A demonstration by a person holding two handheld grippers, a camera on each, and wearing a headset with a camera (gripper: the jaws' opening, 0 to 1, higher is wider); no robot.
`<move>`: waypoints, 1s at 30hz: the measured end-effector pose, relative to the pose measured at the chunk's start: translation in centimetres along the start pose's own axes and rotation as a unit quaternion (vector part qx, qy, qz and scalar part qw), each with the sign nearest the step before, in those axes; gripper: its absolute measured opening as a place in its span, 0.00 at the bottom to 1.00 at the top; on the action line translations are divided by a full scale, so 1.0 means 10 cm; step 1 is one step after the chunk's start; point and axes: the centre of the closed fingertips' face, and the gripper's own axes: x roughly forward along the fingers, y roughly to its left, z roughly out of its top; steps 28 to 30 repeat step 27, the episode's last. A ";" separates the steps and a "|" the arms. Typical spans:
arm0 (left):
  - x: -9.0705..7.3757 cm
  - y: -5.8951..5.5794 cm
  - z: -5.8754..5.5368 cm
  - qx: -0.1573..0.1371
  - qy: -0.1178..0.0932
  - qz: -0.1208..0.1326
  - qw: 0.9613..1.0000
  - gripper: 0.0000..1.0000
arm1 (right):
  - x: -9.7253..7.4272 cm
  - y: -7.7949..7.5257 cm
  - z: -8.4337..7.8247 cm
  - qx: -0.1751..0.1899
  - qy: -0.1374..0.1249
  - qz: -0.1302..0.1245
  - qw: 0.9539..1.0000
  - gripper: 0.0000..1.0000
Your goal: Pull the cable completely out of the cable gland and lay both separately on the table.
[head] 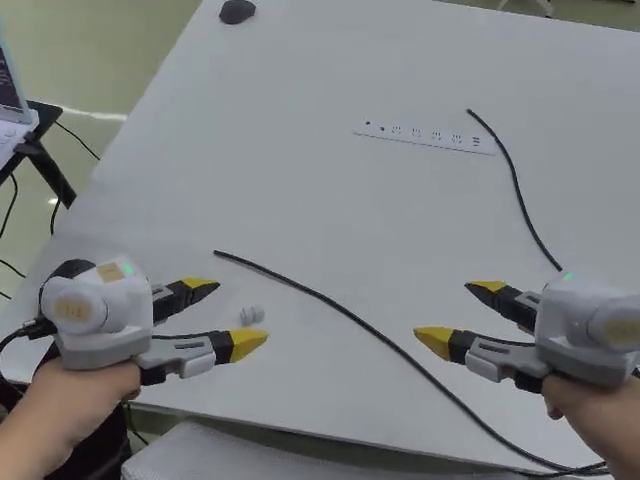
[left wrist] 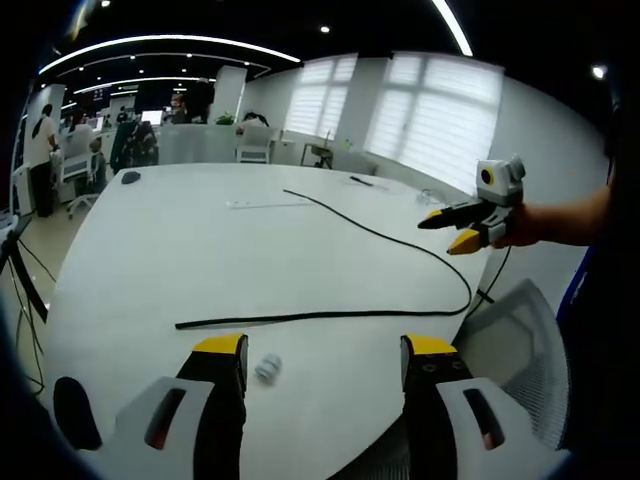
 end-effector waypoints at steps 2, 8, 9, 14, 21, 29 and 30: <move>-0.03 -0.03 -0.02 -0.001 0.000 0.003 1.000 0.64 | -0.11 0.00 -0.06 0.010 -0.008 -0.002 1.000 0.63; -0.13 -0.07 -0.02 -0.009 -0.004 0.017 1.000 0.68 | -0.30 0.02 -0.28 0.016 -0.005 -0.003 1.000 0.71; -0.14 -0.08 -0.02 -0.009 -0.005 0.020 1.000 0.69 | -0.32 0.03 -0.31 0.017 -0.004 -0.002 1.000 0.71; -0.20 -0.09 0.01 -0.010 -0.010 0.037 0.999 0.69 | -0.36 0.03 -0.47 0.028 0.000 -0.003 1.000 0.75; -0.22 -0.10 0.01 0.002 -0.001 0.053 0.999 0.78 | -0.43 0.04 -0.64 0.040 0.006 0.004 0.999 0.80; -0.23 -0.03 -0.09 0.007 0.019 0.063 0.998 0.86 | -0.47 0.08 -0.76 0.051 0.024 0.019 0.998 0.87; -0.23 -0.03 -0.09 0.007 0.019 0.063 0.998 0.86 | -0.47 0.08 -0.76 0.051 0.024 0.019 0.998 0.87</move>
